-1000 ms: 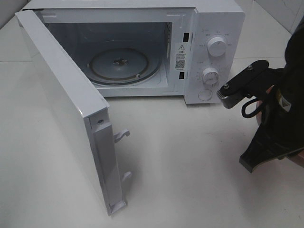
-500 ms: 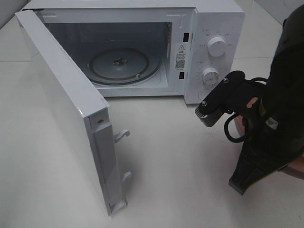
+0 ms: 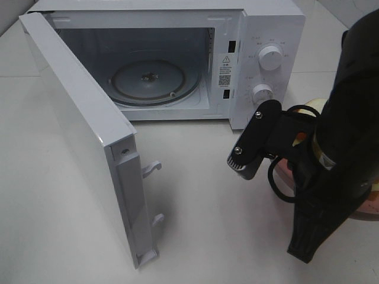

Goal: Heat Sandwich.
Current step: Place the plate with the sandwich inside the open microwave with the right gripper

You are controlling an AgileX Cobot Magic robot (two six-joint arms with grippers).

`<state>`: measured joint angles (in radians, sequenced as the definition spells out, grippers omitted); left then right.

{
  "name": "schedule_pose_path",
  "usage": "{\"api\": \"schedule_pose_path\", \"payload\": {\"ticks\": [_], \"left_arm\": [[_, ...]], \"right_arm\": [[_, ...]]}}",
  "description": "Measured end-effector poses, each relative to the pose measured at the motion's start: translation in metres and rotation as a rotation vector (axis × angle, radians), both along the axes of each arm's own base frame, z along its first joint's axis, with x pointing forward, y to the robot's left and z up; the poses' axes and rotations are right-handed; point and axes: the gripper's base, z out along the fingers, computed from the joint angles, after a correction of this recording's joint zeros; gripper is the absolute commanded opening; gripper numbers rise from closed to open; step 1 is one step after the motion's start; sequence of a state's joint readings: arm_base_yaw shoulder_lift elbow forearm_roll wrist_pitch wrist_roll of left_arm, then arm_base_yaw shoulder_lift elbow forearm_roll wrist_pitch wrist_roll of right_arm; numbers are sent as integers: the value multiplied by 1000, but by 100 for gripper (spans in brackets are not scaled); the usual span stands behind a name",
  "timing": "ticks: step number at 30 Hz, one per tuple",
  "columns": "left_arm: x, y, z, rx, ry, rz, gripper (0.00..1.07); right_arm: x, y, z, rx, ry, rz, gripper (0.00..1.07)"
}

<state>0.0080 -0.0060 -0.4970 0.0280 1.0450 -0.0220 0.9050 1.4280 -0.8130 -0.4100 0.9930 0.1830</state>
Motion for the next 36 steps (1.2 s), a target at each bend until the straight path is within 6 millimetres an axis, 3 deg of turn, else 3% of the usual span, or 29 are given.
{"api": "schedule_pose_path", "payload": {"ticks": [36], "left_arm": [[0, 0, 0, 0, 0, 0, 98]], "right_arm": [[9, 20, 0, -25, -14, 720, 1]]}}
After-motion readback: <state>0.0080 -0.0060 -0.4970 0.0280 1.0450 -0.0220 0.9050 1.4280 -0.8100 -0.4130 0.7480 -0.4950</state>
